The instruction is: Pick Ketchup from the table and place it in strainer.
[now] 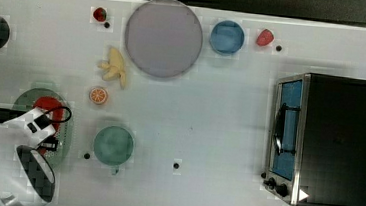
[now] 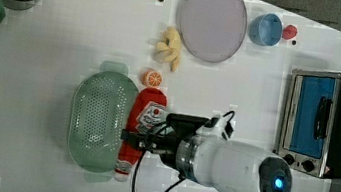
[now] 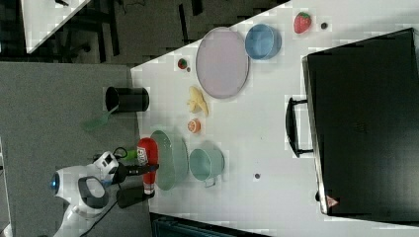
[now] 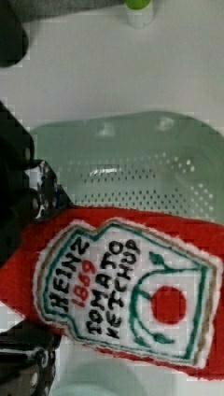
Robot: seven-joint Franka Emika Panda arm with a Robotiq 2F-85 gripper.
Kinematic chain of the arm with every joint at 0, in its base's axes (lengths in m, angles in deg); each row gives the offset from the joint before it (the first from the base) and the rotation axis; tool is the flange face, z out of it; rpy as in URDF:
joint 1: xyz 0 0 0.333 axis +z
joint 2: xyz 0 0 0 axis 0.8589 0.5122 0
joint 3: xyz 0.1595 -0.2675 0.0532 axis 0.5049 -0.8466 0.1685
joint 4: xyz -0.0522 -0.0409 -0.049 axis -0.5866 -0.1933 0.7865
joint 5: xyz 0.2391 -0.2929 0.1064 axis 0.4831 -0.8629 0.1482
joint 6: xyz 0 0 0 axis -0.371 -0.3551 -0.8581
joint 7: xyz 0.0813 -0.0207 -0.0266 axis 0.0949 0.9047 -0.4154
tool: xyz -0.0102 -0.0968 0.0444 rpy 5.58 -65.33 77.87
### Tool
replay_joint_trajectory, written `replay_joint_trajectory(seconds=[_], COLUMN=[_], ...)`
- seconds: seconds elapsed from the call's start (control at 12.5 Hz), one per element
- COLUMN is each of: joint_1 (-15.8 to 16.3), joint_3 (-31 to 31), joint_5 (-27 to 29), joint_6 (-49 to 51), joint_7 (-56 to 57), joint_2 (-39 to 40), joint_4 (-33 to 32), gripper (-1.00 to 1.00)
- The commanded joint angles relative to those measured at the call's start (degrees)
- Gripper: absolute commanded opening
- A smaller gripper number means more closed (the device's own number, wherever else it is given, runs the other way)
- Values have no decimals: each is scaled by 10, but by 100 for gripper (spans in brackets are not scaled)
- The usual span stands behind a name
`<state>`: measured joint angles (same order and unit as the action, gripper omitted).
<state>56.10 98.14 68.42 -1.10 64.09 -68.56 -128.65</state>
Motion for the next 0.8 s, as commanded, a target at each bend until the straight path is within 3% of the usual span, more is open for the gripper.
replay_joint_trajectory(seconds=[0.08,0.24,0.48,0.56,0.8], joint_1=[4,6,6,6,-8], joint_3=[0,-3,-7,-7,-7], joint_5=[3,-4,-41,-42,-40], joint_6=[-52,-89,-119,-122,-83], joint_7=[-58,-58,-58,-58,-88], joint_2=[39,80,116,112,57], joint_4=[6,6,7,8,22], gripper=[21,27,90,100,100])
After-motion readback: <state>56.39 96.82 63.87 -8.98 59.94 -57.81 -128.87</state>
